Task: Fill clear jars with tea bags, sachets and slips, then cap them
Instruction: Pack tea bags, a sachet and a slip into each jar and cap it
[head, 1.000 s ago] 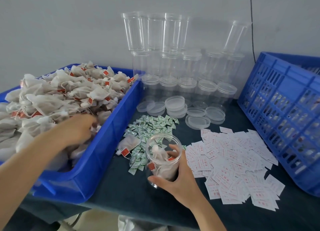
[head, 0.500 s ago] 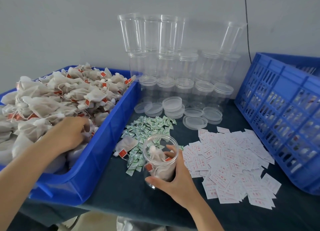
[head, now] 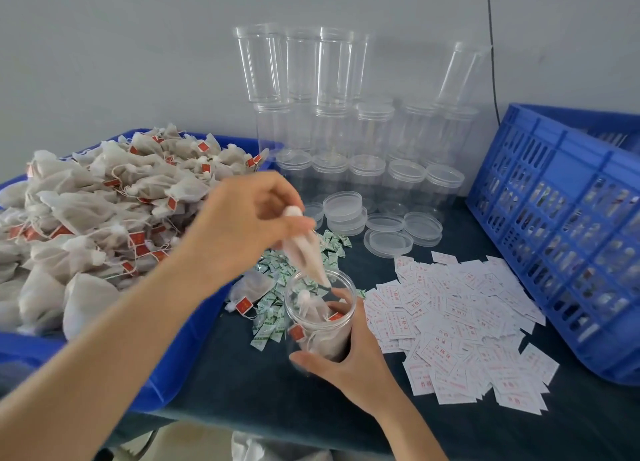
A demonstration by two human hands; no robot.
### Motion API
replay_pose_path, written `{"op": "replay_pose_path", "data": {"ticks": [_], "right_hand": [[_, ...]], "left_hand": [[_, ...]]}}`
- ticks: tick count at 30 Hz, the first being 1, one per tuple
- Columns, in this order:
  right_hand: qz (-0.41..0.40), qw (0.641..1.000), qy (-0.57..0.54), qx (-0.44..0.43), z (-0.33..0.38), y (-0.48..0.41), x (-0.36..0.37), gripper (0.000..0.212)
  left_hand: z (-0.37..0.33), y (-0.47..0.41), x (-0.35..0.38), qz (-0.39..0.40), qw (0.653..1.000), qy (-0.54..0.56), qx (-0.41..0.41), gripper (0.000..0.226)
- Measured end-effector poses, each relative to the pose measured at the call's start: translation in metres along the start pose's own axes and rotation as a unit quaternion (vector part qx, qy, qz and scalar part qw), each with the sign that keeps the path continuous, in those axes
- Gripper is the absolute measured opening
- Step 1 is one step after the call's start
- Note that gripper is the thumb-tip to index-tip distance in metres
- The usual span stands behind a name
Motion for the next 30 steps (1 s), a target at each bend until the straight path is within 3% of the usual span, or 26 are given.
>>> {"op": "replay_pose_path", "data": {"ticks": [4,7,11,13,16,20,22,26,30], "right_hand": [[0.007,1.000,-0.008,-0.012,0.001,-0.001,0.001,0.094],[-0.008,1.000,0.007,-0.019,0.005,0.000,-0.001,0.081],[-0.005,1.000,-0.001,-0.017,0.007,0.000,-0.003,0.078],[0.005,1.000,-0.016,-0.018,0.011,-0.001,-0.002,0.078],[0.046,0.998,-0.046,-0.002,0.013,0.004,0.003,0.078],[0.148,0.989,-0.007,0.026,0.020,0.008,-0.006,0.078],[0.109,0.994,0.001,0.024,0.026,-0.003,-0.028,0.070],[-0.047,0.992,0.110,0.032,0.025,-0.046,-0.064,0.045],[-0.040,0.970,0.234,0.060,0.002,-0.095,-0.052,0.026]], "left_hand": [[0.027,0.008,0.046,0.040,0.997,-0.068,-0.024,0.015],[0.049,0.015,0.054,0.038,0.997,-0.049,-0.051,0.024],[0.074,0.031,0.067,0.075,0.994,-0.003,-0.083,0.075],[0.082,0.041,0.083,0.102,0.991,0.003,-0.082,0.087],[0.083,0.048,0.091,0.039,0.999,0.009,-0.033,0.078],[0.080,0.051,0.092,-0.030,0.999,0.038,0.004,0.073],[0.080,0.051,0.093,-0.038,0.998,0.054,0.005,0.075],[0.084,0.051,0.092,-0.046,0.997,0.057,-0.004,0.076],[0.085,0.051,0.092,-0.049,0.997,0.058,-0.006,0.074]]}}
Point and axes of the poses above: each hand's wrist, its own y-axis away from the middle knuckle, its own x-axis out of the palm, z = x × y, the point moved 8 cm from there along -y, towards the middle knuckle, and after that the axes turned 2 degrees about z, right-handed, at the moved point
